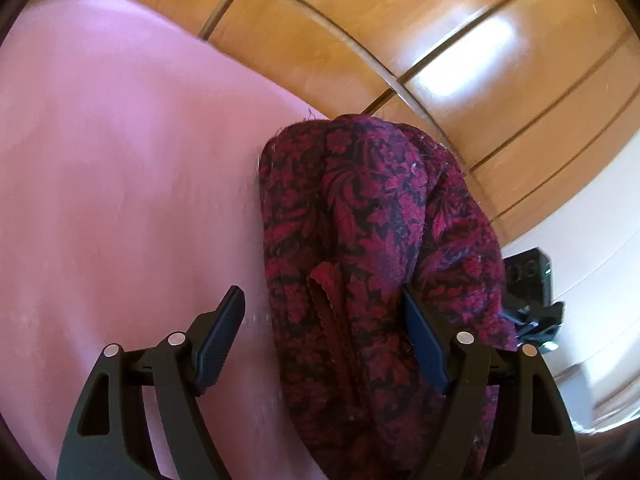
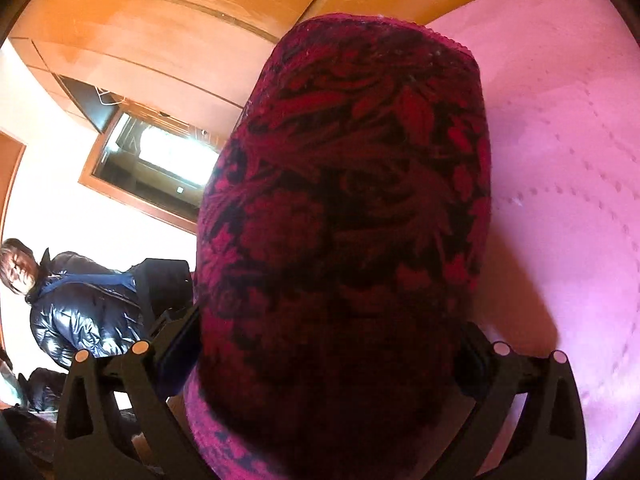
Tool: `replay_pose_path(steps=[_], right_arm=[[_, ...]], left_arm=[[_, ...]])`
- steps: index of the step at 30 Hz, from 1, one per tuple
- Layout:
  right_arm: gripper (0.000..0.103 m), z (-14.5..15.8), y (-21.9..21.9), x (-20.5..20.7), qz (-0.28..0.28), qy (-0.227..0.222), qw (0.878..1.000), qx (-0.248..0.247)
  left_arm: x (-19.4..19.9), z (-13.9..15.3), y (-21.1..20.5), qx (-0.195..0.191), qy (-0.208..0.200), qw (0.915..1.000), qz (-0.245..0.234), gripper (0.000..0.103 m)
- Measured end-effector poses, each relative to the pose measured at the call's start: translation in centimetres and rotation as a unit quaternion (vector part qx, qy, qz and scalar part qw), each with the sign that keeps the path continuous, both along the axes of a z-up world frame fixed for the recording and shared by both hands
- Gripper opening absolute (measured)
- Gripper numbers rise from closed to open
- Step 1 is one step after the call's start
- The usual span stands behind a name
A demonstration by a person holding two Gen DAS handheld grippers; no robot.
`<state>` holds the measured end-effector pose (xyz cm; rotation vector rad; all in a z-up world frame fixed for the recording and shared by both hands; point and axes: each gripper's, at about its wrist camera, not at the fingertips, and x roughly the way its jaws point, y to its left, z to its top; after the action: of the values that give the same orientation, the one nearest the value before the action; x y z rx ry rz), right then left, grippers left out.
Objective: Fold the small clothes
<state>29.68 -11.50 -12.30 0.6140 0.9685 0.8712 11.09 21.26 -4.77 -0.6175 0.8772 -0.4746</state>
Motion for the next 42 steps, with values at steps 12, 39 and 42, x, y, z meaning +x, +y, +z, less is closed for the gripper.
replay_pose_path(steps=[12, 39, 42], right_arm=[[0.073, 5.5, -4.9, -7.0, -0.063, -0.088, 0.994, -0.013], [0.072, 7.9, -27.1, -16.5, -0.447, -0.121, 0.860, -0.216], [0.066, 9.8, -26.3, -15.3, -0.432, -0.135, 0.861, -0.231]], left_arm=[[0.6, 2.6, -7.6, -0.076, -0.042, 0.9919, -0.093, 0.076], [8.3, 5.7, -42.6, 0.198, -0.094, 0.9528, -0.211, 0.066], [7.2, 5.9, -41.8, 0.207, -0.091, 0.9583, -0.174, 0.066]])
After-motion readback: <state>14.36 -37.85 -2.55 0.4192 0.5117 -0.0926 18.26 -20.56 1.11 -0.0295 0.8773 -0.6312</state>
